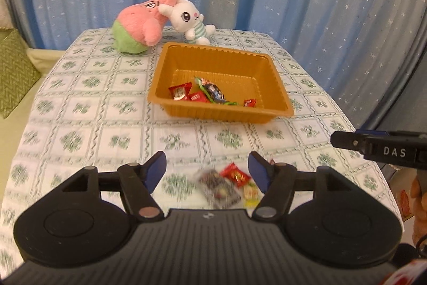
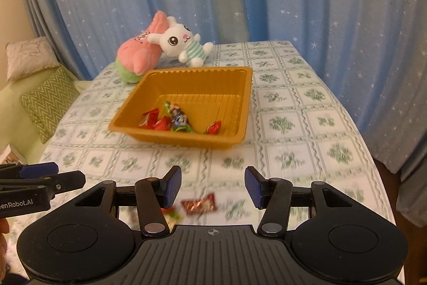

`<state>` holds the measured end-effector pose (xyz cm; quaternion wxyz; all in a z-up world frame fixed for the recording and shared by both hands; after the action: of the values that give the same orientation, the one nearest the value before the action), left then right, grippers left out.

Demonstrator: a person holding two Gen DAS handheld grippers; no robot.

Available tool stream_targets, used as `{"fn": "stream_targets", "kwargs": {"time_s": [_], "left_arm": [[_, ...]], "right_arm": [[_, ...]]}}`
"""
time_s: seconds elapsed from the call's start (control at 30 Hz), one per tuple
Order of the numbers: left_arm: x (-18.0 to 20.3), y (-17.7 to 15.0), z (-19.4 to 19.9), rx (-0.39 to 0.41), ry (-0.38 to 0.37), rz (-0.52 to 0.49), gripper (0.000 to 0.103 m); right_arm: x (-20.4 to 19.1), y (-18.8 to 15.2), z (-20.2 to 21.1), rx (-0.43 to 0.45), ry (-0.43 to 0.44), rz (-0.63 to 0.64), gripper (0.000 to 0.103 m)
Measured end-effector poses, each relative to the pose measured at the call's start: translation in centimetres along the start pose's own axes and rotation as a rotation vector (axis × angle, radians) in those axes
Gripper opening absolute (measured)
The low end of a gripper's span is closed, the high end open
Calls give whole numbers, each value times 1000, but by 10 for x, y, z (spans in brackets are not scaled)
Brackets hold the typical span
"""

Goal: Organize snacks
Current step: 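Withdraw both tools from the tray back toward the candy pile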

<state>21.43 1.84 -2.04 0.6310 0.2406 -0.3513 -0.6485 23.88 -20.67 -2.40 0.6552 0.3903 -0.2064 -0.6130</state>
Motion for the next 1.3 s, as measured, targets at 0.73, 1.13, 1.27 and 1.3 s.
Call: {"fn": "stream_targets", "kwargs": {"time_s": [0.73, 1.13, 1.27, 1.3], "left_arm": [[7, -66, 81, 11, 45, 28, 70], [8, -77, 79, -8, 41, 27, 70], [9, -77, 76, -13, 41, 28, 70], [9, -78, 76, -14, 40, 30, 70]], "right_arm": [[-29, -83, 92, -23, -34, 13, 53], [-24, -100, 91, -66, -44, -9, 61], [-22, -100, 90, -65, -47, -15, 62], [-22, -100, 90, -66, -46, -15, 62]]}}
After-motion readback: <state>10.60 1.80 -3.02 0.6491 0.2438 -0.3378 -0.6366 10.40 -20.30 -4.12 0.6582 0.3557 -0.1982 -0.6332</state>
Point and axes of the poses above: each gripper's, at about its wrist camera, not at the fingertips, and z roughly against the way its jaws point, x to its right, y to its top, the point moved 4 cm from there along -z, roughly the way its jaws point, and after that the axes turned 5 degrees about x, right-handed, at the moved point
